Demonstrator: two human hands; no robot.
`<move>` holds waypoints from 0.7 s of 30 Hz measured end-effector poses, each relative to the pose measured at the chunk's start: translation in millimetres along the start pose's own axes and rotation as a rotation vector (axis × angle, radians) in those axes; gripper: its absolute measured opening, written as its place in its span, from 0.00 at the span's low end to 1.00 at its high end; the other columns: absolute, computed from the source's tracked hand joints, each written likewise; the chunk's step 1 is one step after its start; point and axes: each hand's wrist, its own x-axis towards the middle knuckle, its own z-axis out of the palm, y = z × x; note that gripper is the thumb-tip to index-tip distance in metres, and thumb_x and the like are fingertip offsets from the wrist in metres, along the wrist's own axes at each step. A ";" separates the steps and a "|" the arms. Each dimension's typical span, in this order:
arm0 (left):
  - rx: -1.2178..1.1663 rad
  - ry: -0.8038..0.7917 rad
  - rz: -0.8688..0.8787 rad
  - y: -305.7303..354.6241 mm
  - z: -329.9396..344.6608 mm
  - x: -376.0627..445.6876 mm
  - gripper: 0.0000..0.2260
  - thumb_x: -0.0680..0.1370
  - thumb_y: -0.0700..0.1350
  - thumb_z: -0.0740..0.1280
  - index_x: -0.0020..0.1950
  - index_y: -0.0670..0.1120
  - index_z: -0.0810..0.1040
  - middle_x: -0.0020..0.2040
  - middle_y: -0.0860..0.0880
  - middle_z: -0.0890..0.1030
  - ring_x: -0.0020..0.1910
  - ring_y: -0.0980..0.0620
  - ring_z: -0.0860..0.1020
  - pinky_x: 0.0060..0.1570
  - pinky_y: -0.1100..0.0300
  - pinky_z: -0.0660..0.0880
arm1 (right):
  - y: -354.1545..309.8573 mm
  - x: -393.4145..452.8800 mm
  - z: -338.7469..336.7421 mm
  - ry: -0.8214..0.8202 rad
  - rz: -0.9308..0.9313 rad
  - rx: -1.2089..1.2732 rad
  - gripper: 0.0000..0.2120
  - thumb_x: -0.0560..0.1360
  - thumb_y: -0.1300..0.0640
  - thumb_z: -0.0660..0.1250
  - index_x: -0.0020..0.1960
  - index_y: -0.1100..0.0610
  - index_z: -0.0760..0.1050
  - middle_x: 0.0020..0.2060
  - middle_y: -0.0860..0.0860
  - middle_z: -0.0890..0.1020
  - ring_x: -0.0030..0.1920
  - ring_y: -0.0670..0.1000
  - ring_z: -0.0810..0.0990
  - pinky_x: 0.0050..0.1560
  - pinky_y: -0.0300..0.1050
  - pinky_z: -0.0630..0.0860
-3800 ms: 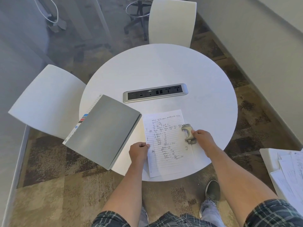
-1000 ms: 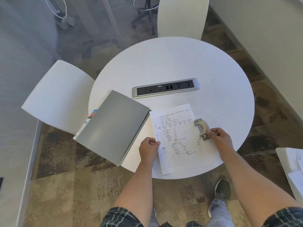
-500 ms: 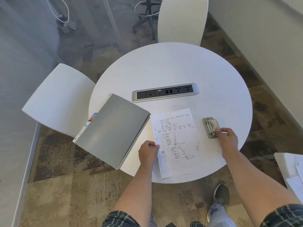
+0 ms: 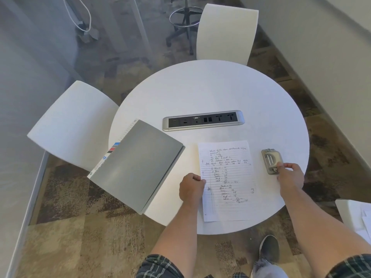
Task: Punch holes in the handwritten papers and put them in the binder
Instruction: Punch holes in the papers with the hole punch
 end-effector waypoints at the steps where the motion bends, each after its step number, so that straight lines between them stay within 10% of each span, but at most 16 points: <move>1: -0.002 0.003 -0.004 2.1 1.8 -0.1 0.06 0.74 0.48 0.75 0.47 0.50 0.80 0.45 0.55 0.84 0.47 0.51 0.82 0.40 0.60 0.71 | -0.2 0.7 0.5 0.007 -0.002 -0.013 0.06 0.80 0.48 0.69 0.53 0.49 0.74 0.54 0.56 0.82 0.54 0.60 0.82 0.57 0.59 0.81; 11: 0.020 -0.014 0.060 15.5 15.1 3.3 0.07 0.74 0.45 0.75 0.49 0.49 0.80 0.46 0.54 0.84 0.46 0.51 0.82 0.37 0.61 0.72 | -11.3 -24.2 11.5 0.166 -0.248 -0.241 0.18 0.79 0.56 0.70 0.66 0.51 0.68 0.66 0.57 0.70 0.55 0.59 0.79 0.54 0.58 0.81; 16: -0.002 0.036 0.135 11.7 3.7 6.0 0.03 0.75 0.44 0.72 0.44 0.48 0.79 0.45 0.53 0.83 0.46 0.50 0.82 0.43 0.57 0.78 | -10.8 -73.5 48.3 -0.205 -0.814 -0.428 0.17 0.78 0.60 0.70 0.65 0.52 0.75 0.59 0.51 0.78 0.53 0.55 0.81 0.54 0.55 0.80; 21: 0.435 0.235 0.438 -4.9 -40.1 26.5 0.04 0.76 0.44 0.72 0.50 0.45 0.81 0.53 0.47 0.79 0.51 0.43 0.79 0.48 0.53 0.73 | 4.2 -114.0 89.1 -0.587 -1.118 -0.857 0.25 0.80 0.49 0.66 0.77 0.46 0.69 0.77 0.44 0.69 0.74 0.51 0.70 0.71 0.51 0.68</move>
